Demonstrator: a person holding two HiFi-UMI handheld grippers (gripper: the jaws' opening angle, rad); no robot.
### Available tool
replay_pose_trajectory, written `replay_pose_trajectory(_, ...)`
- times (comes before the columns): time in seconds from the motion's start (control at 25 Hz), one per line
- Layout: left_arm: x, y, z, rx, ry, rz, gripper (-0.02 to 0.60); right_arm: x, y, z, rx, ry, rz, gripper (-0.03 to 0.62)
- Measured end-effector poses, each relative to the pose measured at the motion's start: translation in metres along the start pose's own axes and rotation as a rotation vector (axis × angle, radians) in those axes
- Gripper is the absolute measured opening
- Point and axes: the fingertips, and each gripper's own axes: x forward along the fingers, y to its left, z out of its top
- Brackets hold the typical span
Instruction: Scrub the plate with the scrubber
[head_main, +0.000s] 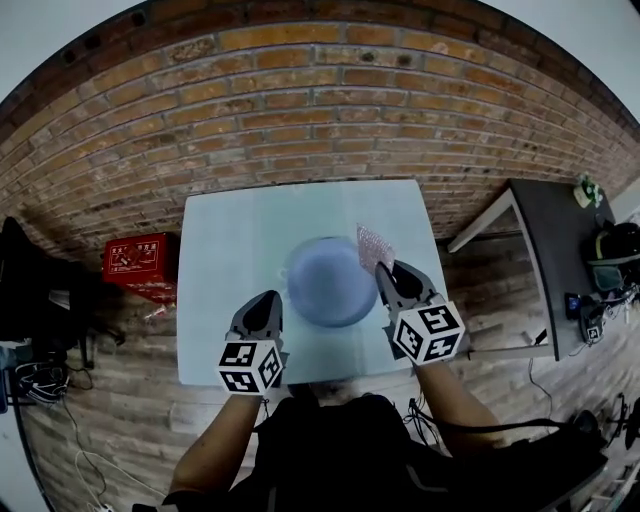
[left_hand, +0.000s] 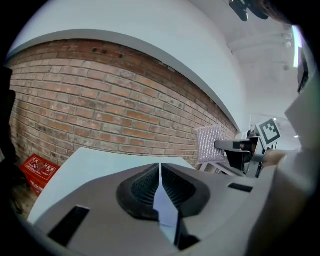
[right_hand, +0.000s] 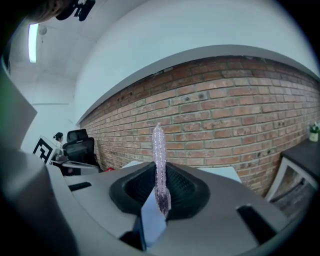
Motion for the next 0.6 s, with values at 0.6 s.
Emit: replay_pose_trajectory(0.6, 0.055, 0.037, -0.073, -0.065, 0.192, 0.027, 0.094, 0.073, -0.018, -0.046, -0.063, 0.119, -0.020, 0.066)
